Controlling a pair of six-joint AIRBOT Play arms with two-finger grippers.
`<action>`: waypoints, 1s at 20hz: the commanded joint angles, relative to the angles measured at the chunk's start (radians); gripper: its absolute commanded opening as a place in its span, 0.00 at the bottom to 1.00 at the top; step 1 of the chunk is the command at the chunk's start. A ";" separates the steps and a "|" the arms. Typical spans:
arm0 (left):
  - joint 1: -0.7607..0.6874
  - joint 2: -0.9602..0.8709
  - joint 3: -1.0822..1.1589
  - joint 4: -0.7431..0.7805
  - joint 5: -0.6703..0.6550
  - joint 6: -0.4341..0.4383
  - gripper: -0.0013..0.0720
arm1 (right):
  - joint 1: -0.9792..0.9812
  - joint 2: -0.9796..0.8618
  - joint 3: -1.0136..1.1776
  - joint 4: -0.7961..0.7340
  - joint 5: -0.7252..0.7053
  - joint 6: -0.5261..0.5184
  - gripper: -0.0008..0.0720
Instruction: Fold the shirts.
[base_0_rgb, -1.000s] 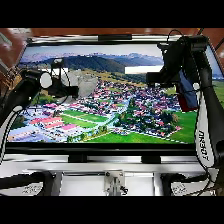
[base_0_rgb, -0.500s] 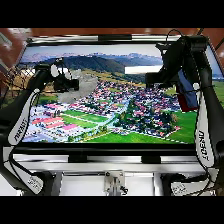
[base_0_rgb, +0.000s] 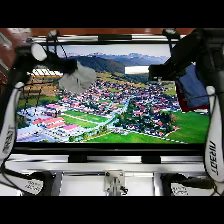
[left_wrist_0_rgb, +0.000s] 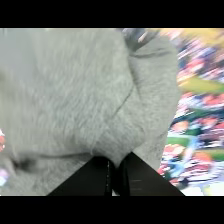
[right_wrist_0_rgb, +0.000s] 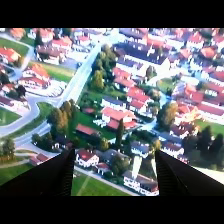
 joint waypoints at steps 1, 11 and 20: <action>-0.094 0.269 0.058 0.011 0.035 0.077 0.06 | 0.000 0.170 0.001 -0.062 0.125 -0.003 0.86; -0.498 0.471 -0.327 0.020 -0.045 -0.040 0.06 | 0.000 0.500 -0.002 -0.113 -0.171 0.076 0.85; -0.636 0.416 -0.924 -0.047 0.227 -0.277 0.64 | 0.001 0.501 -0.428 0.070 -0.015 0.130 0.85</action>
